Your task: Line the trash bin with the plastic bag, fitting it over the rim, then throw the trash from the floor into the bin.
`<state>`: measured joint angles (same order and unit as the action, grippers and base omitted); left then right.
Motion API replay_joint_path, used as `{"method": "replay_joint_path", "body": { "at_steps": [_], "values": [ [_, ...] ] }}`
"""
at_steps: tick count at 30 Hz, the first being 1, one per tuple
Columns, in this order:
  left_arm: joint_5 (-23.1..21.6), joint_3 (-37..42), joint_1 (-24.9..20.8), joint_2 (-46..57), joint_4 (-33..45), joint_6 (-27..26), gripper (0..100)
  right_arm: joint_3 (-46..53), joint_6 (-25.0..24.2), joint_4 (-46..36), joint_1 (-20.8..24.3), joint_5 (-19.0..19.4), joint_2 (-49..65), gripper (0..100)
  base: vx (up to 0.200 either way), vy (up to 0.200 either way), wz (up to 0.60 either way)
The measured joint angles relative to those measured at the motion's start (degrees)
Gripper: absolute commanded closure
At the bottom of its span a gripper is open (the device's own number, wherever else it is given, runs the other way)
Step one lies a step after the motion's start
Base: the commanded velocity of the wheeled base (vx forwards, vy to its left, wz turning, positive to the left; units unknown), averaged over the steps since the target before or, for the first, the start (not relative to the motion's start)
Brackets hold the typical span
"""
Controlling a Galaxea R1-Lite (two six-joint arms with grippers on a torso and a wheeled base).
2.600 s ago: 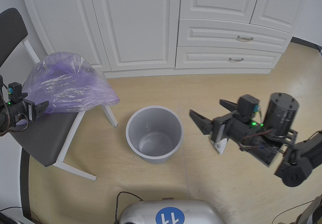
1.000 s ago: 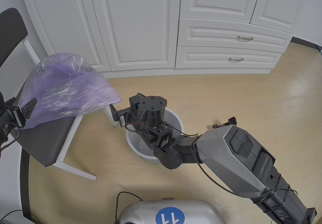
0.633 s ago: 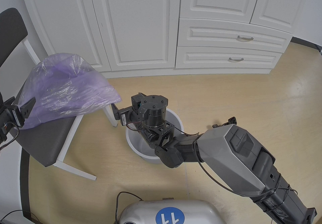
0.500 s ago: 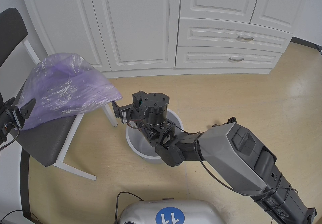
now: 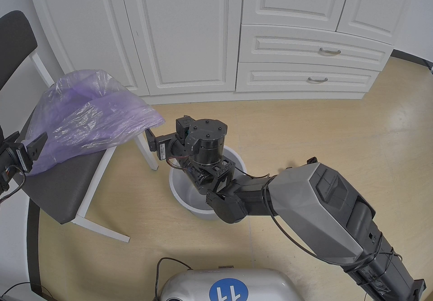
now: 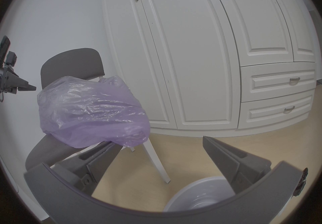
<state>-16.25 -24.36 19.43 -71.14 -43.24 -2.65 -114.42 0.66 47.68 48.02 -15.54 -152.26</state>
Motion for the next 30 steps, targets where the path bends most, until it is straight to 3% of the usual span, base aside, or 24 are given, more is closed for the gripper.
{"method": "replay_joint_path", "body": {
  "at_steps": [17,30],
  "values": [
    [-0.9,-0.09,1.97,0.17,0.02,0.0,0,2.93,-0.11,1.8,2.06,0.0,1.02,0,0.0,0.0,0.0],
    [-0.9,-0.02,2.17,0.3,0.02,0.0,0,0.06,-0.84,2.11,0.16,-0.02,-1.63,0,0.0,0.0,0.0]
  ]
}}
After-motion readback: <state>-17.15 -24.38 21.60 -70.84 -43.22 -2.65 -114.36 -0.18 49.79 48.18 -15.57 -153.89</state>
